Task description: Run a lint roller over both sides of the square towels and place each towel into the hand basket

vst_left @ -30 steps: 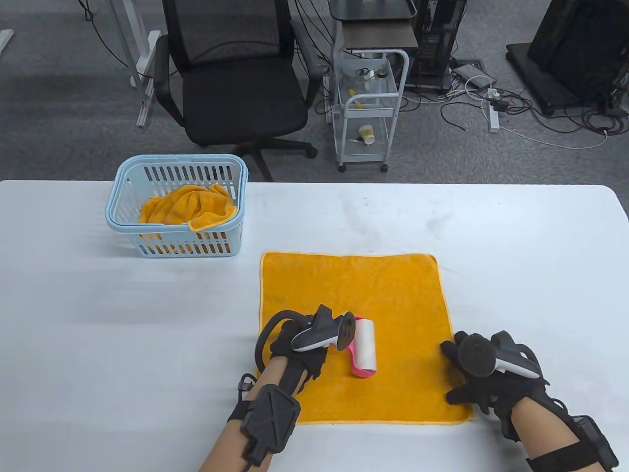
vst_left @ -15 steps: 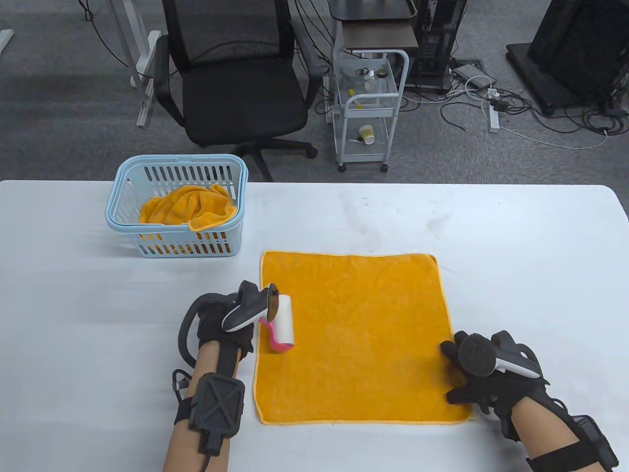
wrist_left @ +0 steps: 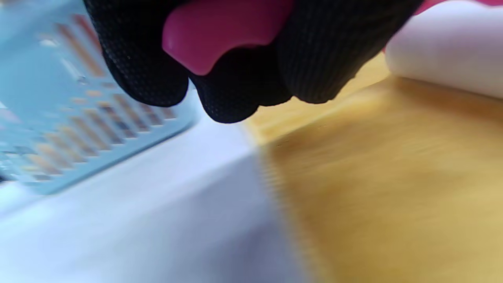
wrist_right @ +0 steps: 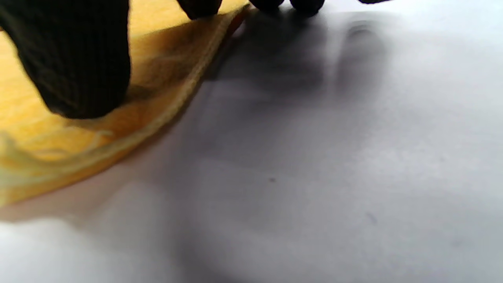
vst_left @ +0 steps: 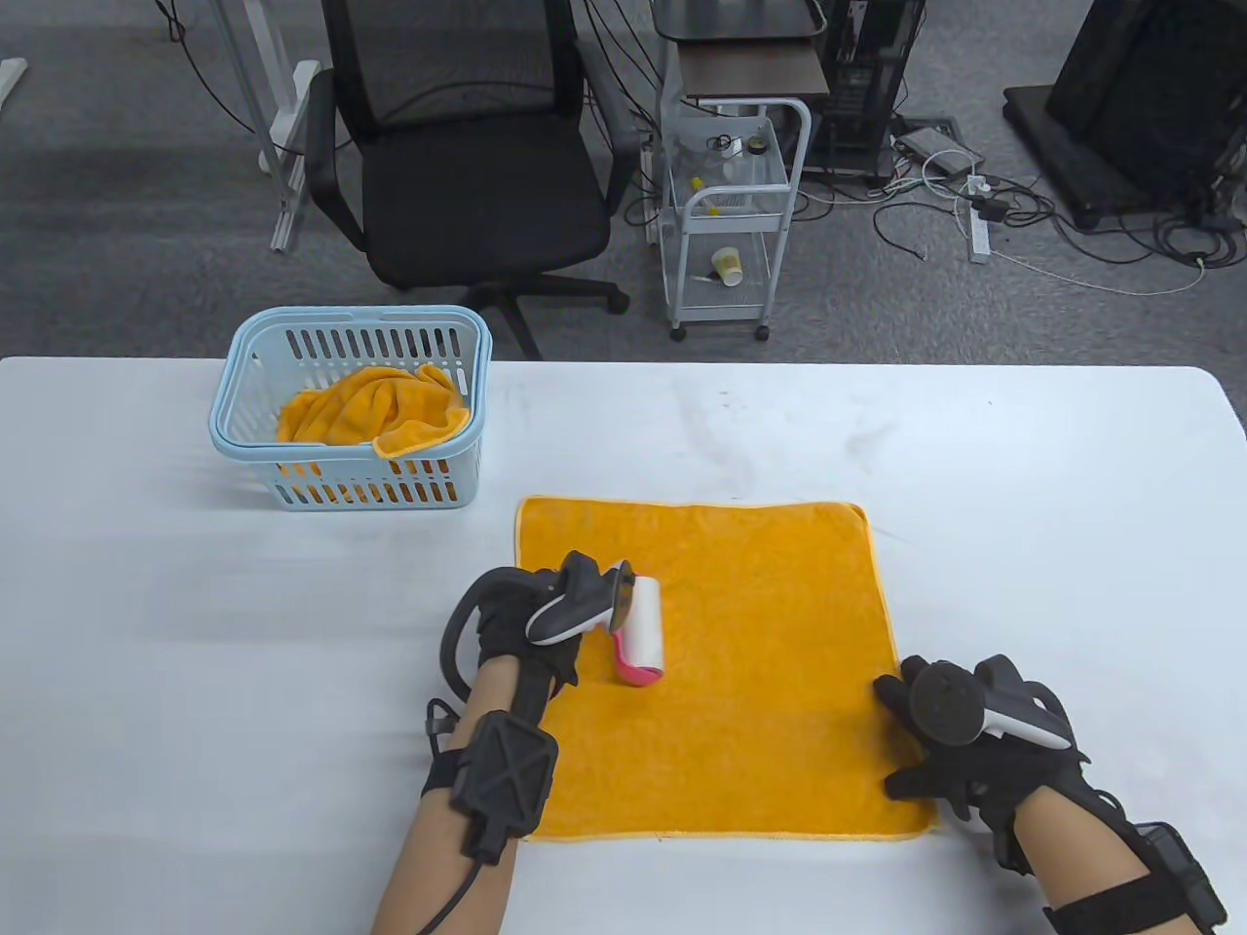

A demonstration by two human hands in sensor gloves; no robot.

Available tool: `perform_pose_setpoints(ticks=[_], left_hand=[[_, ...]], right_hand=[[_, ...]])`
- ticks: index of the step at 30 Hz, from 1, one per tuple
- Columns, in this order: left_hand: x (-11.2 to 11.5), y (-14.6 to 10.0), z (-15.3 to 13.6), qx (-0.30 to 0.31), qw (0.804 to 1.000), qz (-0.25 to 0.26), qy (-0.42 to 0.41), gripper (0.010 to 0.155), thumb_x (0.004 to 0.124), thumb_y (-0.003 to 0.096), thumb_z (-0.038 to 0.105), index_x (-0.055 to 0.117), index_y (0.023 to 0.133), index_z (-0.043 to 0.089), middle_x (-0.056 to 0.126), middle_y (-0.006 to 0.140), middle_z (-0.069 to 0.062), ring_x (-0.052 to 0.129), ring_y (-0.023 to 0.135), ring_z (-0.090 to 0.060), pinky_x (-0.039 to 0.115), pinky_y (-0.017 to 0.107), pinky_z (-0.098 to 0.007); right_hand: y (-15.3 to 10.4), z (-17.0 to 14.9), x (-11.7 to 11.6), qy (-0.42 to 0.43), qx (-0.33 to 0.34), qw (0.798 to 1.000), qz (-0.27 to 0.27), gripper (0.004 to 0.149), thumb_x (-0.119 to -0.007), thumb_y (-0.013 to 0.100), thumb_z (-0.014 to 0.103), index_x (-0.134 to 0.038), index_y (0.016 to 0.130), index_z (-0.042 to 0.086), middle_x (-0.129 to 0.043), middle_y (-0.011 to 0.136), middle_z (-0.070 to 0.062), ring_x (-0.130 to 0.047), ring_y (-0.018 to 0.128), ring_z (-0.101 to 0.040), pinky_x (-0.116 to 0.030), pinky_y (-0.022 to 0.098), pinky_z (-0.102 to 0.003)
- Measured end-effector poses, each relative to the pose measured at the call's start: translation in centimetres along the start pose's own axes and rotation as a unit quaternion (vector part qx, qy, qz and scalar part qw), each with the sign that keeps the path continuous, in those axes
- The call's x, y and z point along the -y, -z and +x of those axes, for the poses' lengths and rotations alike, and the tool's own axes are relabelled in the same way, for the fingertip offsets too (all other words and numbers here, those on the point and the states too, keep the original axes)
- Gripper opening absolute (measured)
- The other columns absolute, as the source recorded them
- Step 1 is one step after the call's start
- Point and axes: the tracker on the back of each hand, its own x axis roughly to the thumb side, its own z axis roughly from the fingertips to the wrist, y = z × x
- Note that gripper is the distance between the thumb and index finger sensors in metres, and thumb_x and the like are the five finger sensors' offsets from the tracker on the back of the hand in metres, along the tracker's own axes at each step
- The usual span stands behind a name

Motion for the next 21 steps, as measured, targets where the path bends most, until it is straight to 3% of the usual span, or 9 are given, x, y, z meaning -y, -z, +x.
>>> perform_pose_setpoints(ticks=[4, 7, 11, 14, 18, 21], left_hand=[[0.9, -0.1, -4.4, -0.070, 0.996, -0.033, 0.033, 0.042, 0.084, 0.0510, 0.032, 0.067, 0.087, 0.044, 0.080, 0.096, 0.008, 0.093, 0.084, -0.025, 0.079, 0.065, -0.057], [0.8, -0.3, -5.3, -0.049, 0.998, -0.041, -0.029, 0.043, 0.085, 0.0506, 0.033, 0.066, 0.088, 0.042, 0.079, 0.096, 0.007, 0.092, 0.083, -0.025, 0.078, 0.065, -0.057], [-0.7, 0.0, -2.4, 0.024, 0.990, -0.025, -0.140, 0.047, 0.085, 0.0502, 0.037, 0.063, 0.092, 0.038, 0.080, 0.095, 0.006, 0.094, 0.079, -0.024, 0.083, 0.061, -0.052], [-2.1, 0.3, 2.1, 0.101, 0.975, -0.003, -0.198, 0.052, 0.086, 0.0494, 0.039, 0.060, 0.094, 0.038, 0.080, 0.094, 0.007, 0.095, 0.077, -0.022, 0.086, 0.059, -0.048], [-2.2, 0.6, 5.7, 0.131, 0.975, 0.006, -0.180, 0.053, 0.085, 0.0491, 0.041, 0.059, 0.095, 0.037, 0.080, 0.094, 0.006, 0.096, 0.076, -0.022, 0.088, 0.058, -0.045], [-1.4, 0.9, 5.5, 0.108, 0.983, -0.001, -0.149, 0.051, 0.084, 0.0496, 0.041, 0.060, 0.095, 0.037, 0.080, 0.094, 0.005, 0.095, 0.076, -0.023, 0.086, 0.058, -0.046]], right_hand=[[0.0, 0.0, 0.0, 0.000, 0.000, 1.000, 0.000, 0.100, -0.088, 0.043, 0.061, -0.032, 0.115, 0.020, -0.023, 0.117, -0.021, -0.028, 0.106, -0.053, -0.041, 0.069, -0.075], [0.0, 0.0, 0.0, -0.001, -0.001, 1.000, -0.001, 0.100, -0.088, 0.043, 0.061, -0.032, 0.115, 0.020, -0.024, 0.117, -0.021, -0.028, 0.106, -0.053, -0.041, 0.069, -0.075], [0.0, 0.0, 0.0, -0.002, -0.001, 1.000, -0.001, 0.100, -0.087, 0.043, 0.061, -0.032, 0.115, 0.020, -0.024, 0.117, -0.022, -0.028, 0.106, -0.053, -0.041, 0.069, -0.075], [0.0, 0.0, 0.0, -0.003, -0.001, 1.000, -0.001, 0.100, -0.087, 0.043, 0.061, -0.032, 0.115, 0.019, -0.024, 0.117, -0.022, -0.028, 0.106, -0.053, -0.041, 0.069, -0.075], [0.0, 0.0, -0.1, -0.003, -0.002, 1.000, -0.001, 0.100, -0.087, 0.043, 0.061, -0.032, 0.115, 0.020, -0.023, 0.117, -0.021, -0.028, 0.106, -0.053, -0.042, 0.069, -0.075], [0.0, 0.0, -0.1, -0.003, -0.002, 1.000, -0.001, 0.100, -0.087, 0.043, 0.061, -0.032, 0.115, 0.020, -0.023, 0.117, -0.021, -0.028, 0.106, -0.053, -0.041, 0.069, -0.075]])
